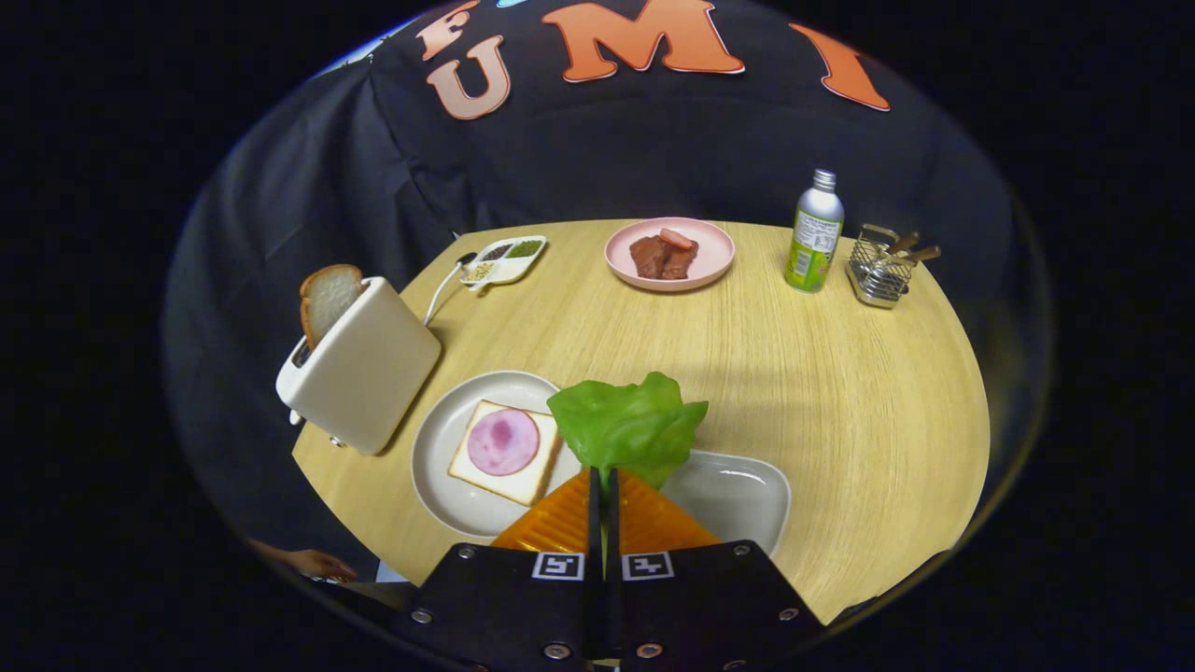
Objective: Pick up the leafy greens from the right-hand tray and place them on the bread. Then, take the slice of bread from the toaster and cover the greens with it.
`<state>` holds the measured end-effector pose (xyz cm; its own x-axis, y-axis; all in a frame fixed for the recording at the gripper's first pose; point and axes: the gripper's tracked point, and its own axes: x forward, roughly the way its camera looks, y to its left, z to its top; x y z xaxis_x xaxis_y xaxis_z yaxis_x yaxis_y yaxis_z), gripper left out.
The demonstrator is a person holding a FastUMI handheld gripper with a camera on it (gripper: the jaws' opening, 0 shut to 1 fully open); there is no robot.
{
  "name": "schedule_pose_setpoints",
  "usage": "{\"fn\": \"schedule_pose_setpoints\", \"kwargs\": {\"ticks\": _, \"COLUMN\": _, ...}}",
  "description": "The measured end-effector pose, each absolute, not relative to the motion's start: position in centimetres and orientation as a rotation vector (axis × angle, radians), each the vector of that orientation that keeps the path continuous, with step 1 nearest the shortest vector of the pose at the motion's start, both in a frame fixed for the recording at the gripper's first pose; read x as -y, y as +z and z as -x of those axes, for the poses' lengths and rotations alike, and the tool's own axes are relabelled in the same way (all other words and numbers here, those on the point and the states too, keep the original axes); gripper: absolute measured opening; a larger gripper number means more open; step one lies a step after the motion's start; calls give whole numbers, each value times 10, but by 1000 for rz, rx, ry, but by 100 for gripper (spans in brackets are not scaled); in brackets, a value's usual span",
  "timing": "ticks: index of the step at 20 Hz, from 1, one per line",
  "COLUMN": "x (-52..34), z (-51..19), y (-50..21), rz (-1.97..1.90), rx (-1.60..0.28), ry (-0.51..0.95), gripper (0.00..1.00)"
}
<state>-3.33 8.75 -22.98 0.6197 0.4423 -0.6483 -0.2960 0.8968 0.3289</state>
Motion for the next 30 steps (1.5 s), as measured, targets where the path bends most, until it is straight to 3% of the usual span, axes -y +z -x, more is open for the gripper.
{"fn": "schedule_pose_setpoints", "kwargs": {"ticks": 7, "x": -168, "z": 44, "y": -218, "rz": -195, "rx": -827, "ry": 501, "gripper": 0}}
{"fn": "schedule_pose_setpoints", "kwargs": {"ticks": 14, "x": -214, "z": 49, "y": -250, "rz": -196, "rx": -932, "ry": 497, "gripper": 1}}
{"fn": "schedule_pose_setpoints", "kwargs": {"ticks": 21, "x": -208, "z": 30, "y": -285, "rz": -84, "rx": -955, "ry": 426, "gripper": 2}}
{"fn": "schedule_pose_setpoints", "kwargs": {"ticks": 27, "x": -200, "z": 23, "y": -294, "rz": -34, "rx": -934, "ry": 422, "gripper": 16}}
{"fn": "schedule_pose_setpoints", "kwargs": {"ticks": 29, "x": -203, "z": 21, "y": -284, "rz": -57, "rx": -911, "ry": 427, "gripper": 22}}
{"fn": "schedule_pose_setpoints", "kwargs": {"ticks": 30, "x": -204, "z": 21, "y": -276, "rz": -73, "rx": -902, "ry": 426, "gripper": 31}}
